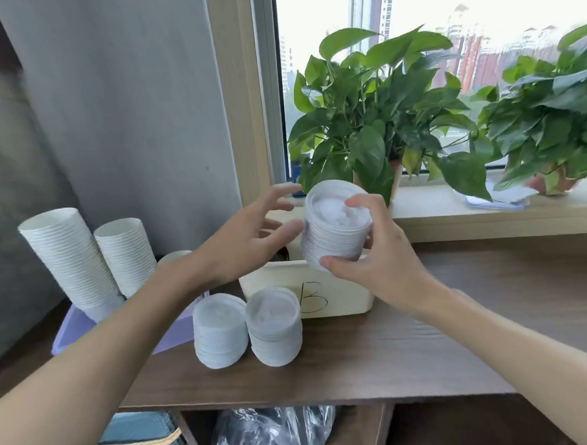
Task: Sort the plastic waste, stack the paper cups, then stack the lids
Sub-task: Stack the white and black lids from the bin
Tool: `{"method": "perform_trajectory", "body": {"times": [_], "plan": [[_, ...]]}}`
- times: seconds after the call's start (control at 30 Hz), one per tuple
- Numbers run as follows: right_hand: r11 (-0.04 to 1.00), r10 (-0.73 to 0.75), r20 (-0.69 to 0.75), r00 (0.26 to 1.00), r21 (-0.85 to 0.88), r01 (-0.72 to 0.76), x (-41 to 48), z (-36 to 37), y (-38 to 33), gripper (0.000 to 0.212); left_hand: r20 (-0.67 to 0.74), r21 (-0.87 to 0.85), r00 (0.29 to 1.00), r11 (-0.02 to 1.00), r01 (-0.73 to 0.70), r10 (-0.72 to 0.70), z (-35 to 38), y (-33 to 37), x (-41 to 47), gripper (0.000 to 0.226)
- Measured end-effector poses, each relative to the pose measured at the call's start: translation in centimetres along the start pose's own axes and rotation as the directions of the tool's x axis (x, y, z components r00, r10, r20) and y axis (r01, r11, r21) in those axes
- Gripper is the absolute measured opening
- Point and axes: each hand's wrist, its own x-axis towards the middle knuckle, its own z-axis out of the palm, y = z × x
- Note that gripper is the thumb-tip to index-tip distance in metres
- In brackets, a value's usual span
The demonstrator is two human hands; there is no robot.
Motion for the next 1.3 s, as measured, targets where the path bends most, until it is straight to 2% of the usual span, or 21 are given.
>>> {"method": "perform_trajectory", "body": {"times": [0.13,0.27,0.53,0.67,0.83,0.93,1.03,1.17,1.3], "plan": [[0.999,-0.006,0.059,0.998,-0.045,0.009,4.0,0.8,0.4,0.074,0.058,-0.107,0.998,0.993,0.041,-0.035,-0.8,-0.1,2.5,0.073],[0.989,0.028,0.141,0.99,-0.145,-0.007,7.2,2.0,2.0,0.077,0.04,-0.187,0.997,0.98,0.066,-0.059,-0.6,-1.6,4.8,0.064],[0.992,0.108,0.331,0.937,-0.093,-0.082,10.6,2.8,5.8,0.103,0.096,-0.205,0.983,0.963,0.173,-0.156,-0.4,-5.9,7.3,0.061],[0.989,0.112,0.385,0.916,-0.128,-0.068,11.0,3.7,7.4,0.086,0.141,-0.193,0.971,0.957,0.218,-0.193,0.1,-7.3,8.2,0.065],[0.984,0.159,0.39,0.907,-0.137,-0.114,11.5,4.5,8.9,0.08,0.149,-0.071,0.952,0.958,0.279,-0.267,0.6,-9.3,9.0,0.087],[0.973,0.187,0.407,0.894,-0.203,-0.111,11.5,4.4,9.3,0.078,0.149,0.101,0.943,0.953,0.286,-0.299,0.3,-9.8,9.2,0.093],[0.962,0.203,0.422,0.884,-0.253,-0.1,11.6,4.7,9.8,0.076,0.151,0.251,0.949,0.94,0.233,-0.276,0.0,-10.0,9.0,0.087],[0.944,0.24,0.436,0.867,-0.314,-0.103,11.8,5.9,10.4,0.08,0.088,0.471,0.987,0.879,0.075,-0.132,-0.8,-10.8,8.3,0.066],[0.926,0.274,0.443,0.854,-0.361,-0.11,11.9,6.7,11.4,0.084,0.124,0.588,0.981,0.808,0.047,-0.148,-1.1,-11.8,8.1,0.067]]}}
